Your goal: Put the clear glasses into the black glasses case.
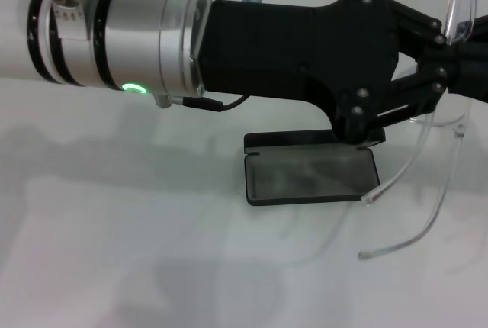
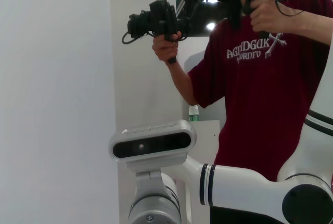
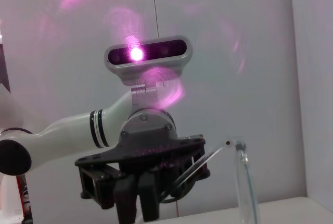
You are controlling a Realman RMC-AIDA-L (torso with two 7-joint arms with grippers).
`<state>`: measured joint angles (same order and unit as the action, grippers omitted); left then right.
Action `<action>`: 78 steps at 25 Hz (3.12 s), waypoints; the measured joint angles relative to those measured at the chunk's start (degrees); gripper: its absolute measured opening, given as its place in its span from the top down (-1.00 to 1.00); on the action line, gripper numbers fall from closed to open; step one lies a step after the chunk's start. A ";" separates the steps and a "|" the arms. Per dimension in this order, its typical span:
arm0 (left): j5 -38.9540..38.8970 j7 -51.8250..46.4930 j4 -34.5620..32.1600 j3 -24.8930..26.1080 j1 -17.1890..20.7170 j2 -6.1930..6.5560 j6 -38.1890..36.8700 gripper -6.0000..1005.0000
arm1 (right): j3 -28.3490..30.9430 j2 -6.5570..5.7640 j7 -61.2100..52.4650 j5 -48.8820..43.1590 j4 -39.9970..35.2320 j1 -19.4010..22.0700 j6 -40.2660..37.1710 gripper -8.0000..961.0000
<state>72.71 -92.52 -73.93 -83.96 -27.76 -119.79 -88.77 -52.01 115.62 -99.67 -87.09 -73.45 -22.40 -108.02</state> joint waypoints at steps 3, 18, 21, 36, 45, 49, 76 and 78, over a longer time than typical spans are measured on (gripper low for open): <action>-0.12 0.40 -1.08 0.06 0.63 0.00 0.01 0.85 | 0.50 -0.13 0.72 0.04 0.51 0.27 0.32 0.75; -0.13 4.78 1.05 0.12 1.77 -0.18 0.69 0.85 | -0.43 0.12 2.02 3.43 2.43 0.39 -0.12 0.75; -0.21 5.71 1.81 0.12 1.77 -0.19 0.71 0.85 | -0.60 0.14 2.02 3.55 2.66 0.21 -0.14 0.75; -1.61 7.55 2.87 0.08 2.19 -0.27 1.17 0.84 | -2.07 0.13 2.02 4.05 2.79 0.08 0.31 0.74; -1.61 7.54 3.22 -0.20 2.57 -0.32 3.61 0.84 | -2.10 0.13 2.34 4.05 3.27 0.08 0.39 0.74; -1.69 7.53 3.09 -0.24 2.84 -0.29 3.65 0.84 | -1.63 0.07 2.67 4.05 4.08 0.20 0.37 0.74; -7.79 14.26 12.40 -4.80 1.54 -0.18 -9.52 0.84 | 16.01 -0.61 8.54 23.78 25.12 0.00 -11.14 0.73; -13.78 17.43 13.57 -8.50 1.74 -0.24 -10.29 0.84 | 13.55 -0.22 13.23 23.78 28.37 -0.32 -9.56 0.73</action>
<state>58.93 -75.09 -60.35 -92.46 -26.02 -120.03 -99.06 -38.45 115.40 -86.43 -63.31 -45.08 -22.72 -117.59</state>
